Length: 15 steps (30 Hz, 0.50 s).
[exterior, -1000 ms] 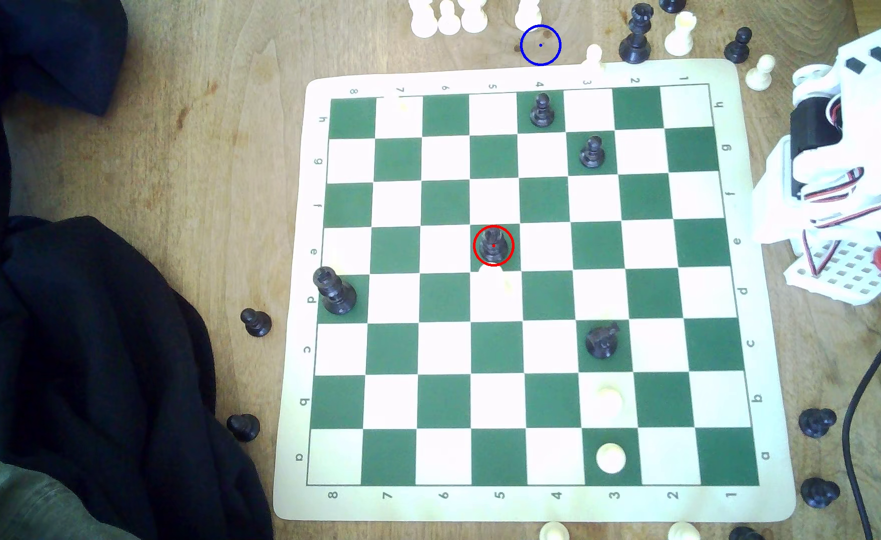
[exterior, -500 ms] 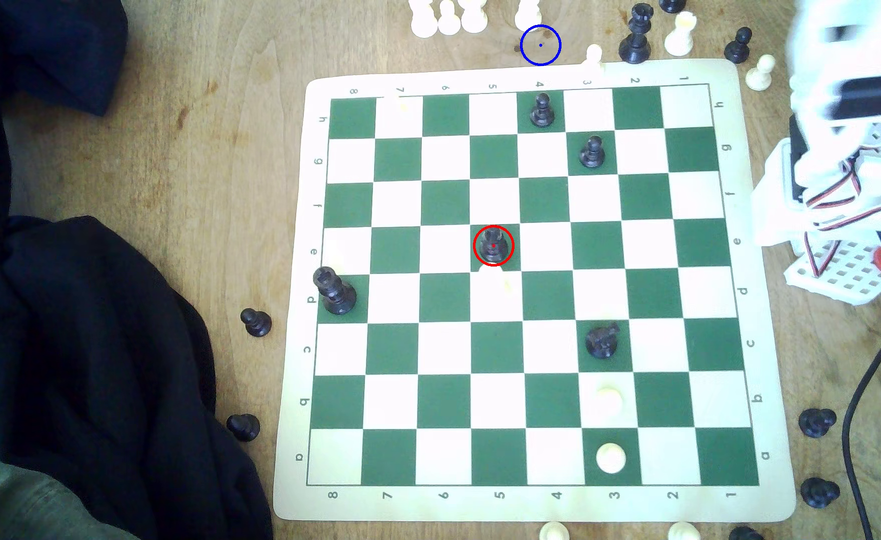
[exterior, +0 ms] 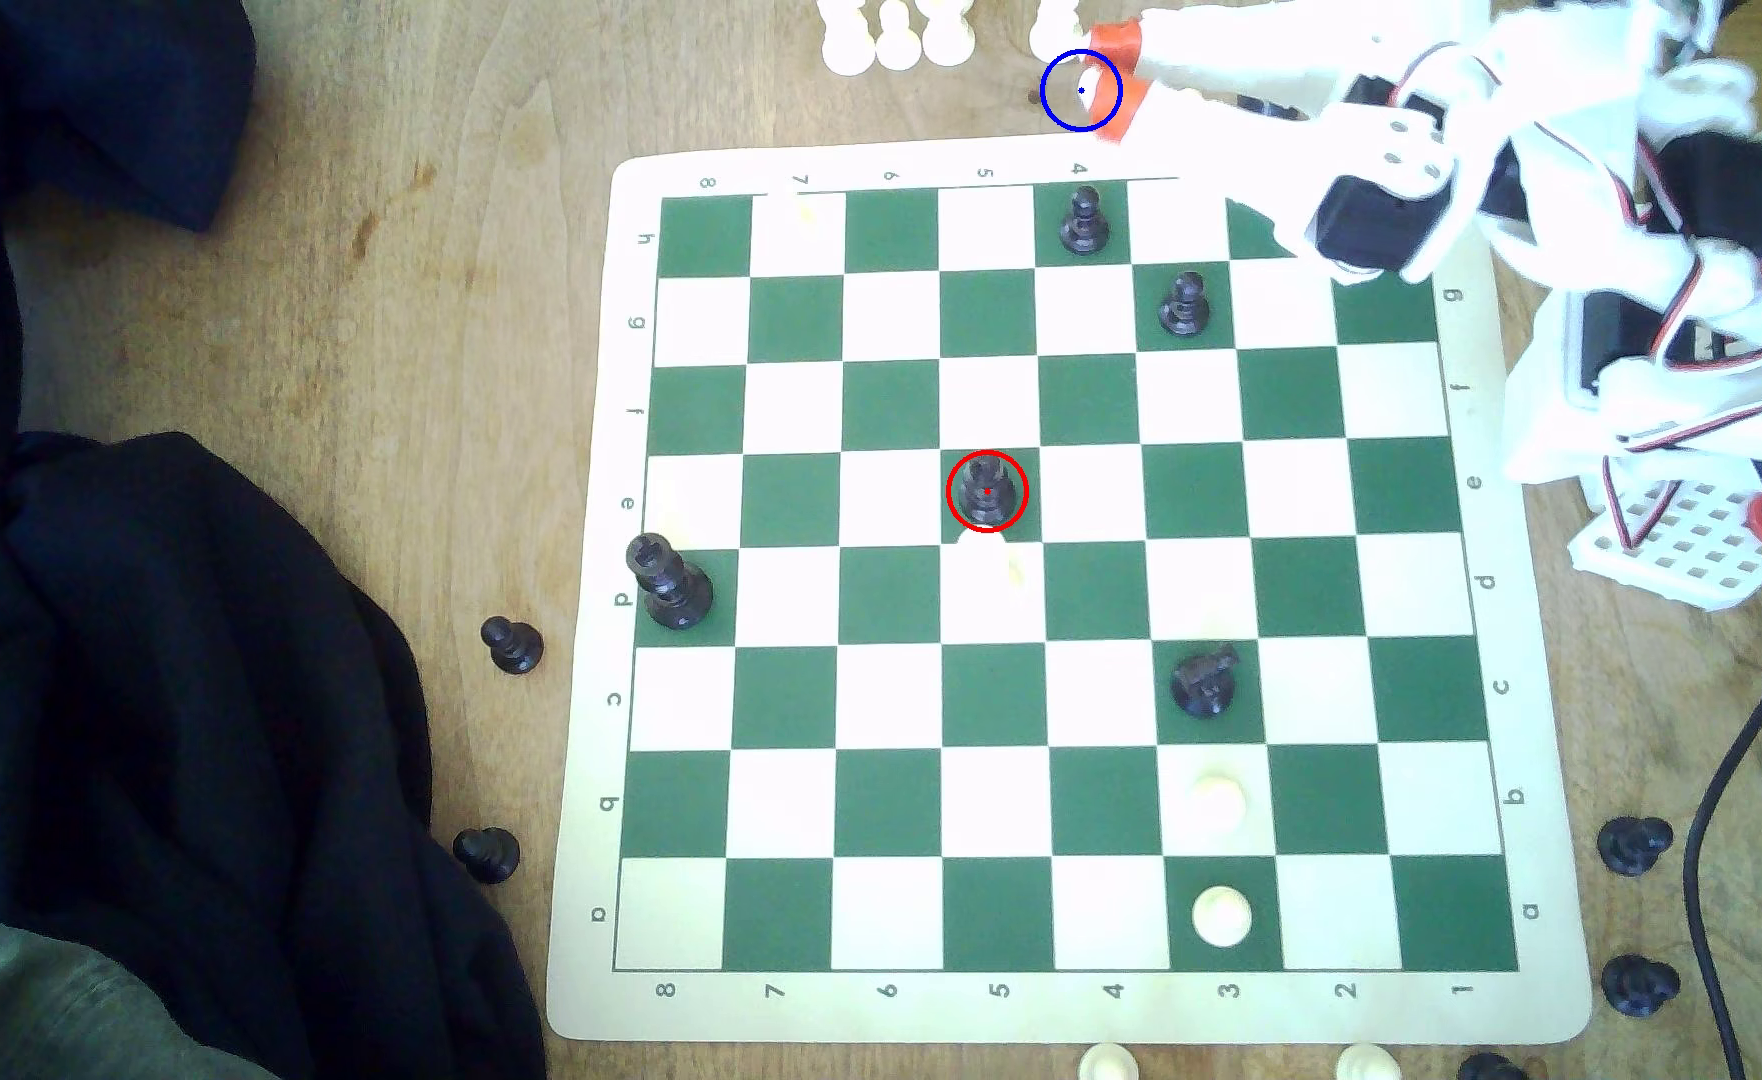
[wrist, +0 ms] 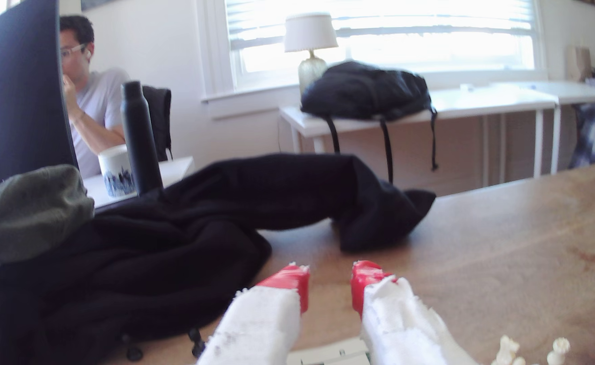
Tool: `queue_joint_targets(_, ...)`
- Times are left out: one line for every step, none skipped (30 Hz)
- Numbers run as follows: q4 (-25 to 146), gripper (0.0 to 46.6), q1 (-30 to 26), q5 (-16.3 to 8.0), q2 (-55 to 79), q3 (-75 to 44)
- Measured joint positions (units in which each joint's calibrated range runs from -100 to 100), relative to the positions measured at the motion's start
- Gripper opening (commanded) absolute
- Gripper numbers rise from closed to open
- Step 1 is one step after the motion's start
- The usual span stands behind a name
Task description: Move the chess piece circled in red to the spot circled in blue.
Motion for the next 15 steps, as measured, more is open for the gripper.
queue_joint_targets(6.77, 7.7, 0.52, -0.05, 0.5, -3.16)
queue_joint_targets(10.2, 7.9, 0.66, -0.05, 1.17, -4.61)
queue_joint_targets(13.15, 8.7, 0.74, -0.05, 2.26, -6.15)
queue_joint_targets(16.73, 11.6, 0.81, -0.05, 3.94, -8.13)
queue_joint_targets(22.63, 14.4, 0.81, -0.05, 6.28, -10.75)
queue_joint_targets(24.86, 16.9, 0.74, -0.05, 7.12, -11.57)
queue_joint_targets(26.61, 17.9, 0.74, 0.15, 8.46, -11.93)
queue_joint_targets(27.89, 18.9, 0.74, 0.44, 9.97, -11.93)
queue_joint_targets(28.76, 19.1, 0.74, 0.73, 11.31, -12.02)
queue_joint_targets(29.8, 19.3, 0.74, 1.42, 14.24, -12.02)
queue_joint_targets(30.12, 19.4, 0.74, 1.71, 15.08, -12.02)
queue_joint_targets(30.52, 19.5, 0.66, 2.34, 16.42, -12.02)
queue_joint_targets(30.76, 19.6, 0.66, 3.13, 17.6, -12.02)
queue_joint_targets(31.63, 19.4, -0.07, 4.4, 19.94, -11.93)
queue_joint_targets(31.95, 19.4, -0.74, 4.79, 20.78, -11.93)
